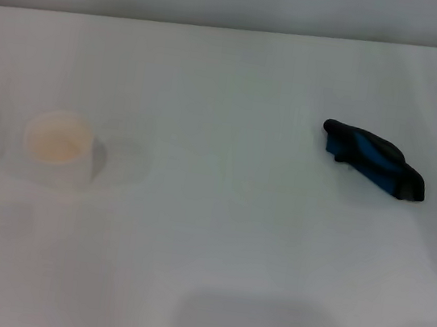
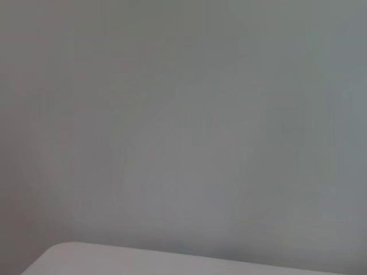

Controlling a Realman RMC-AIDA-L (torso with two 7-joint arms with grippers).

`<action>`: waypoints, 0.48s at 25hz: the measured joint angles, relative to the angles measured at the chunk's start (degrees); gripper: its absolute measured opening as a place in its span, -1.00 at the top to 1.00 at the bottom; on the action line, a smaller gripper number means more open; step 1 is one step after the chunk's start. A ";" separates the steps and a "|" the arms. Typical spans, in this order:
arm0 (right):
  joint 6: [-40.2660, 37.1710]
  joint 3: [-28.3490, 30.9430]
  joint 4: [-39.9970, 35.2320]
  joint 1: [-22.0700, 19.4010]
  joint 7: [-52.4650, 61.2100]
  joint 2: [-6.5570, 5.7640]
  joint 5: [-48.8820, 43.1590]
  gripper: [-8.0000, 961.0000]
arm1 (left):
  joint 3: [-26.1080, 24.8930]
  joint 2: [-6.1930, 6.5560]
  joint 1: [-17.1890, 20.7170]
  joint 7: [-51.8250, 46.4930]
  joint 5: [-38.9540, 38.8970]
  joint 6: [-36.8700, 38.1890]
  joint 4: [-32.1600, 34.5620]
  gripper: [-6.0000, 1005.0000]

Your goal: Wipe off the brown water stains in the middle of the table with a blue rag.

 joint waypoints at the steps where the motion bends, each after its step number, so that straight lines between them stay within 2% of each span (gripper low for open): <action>1: 0.00 0.00 0.01 0.00 -0.01 0.01 0.01 0.11 | 0.00 0.00 0.03 0.01 0.00 -0.16 -0.01 -0.74; 12: 0.13 0.06 1.11 -0.05 0.45 0.07 2.19 0.11 | -0.20 0.03 0.04 0.04 0.00 -0.83 0.10 -0.74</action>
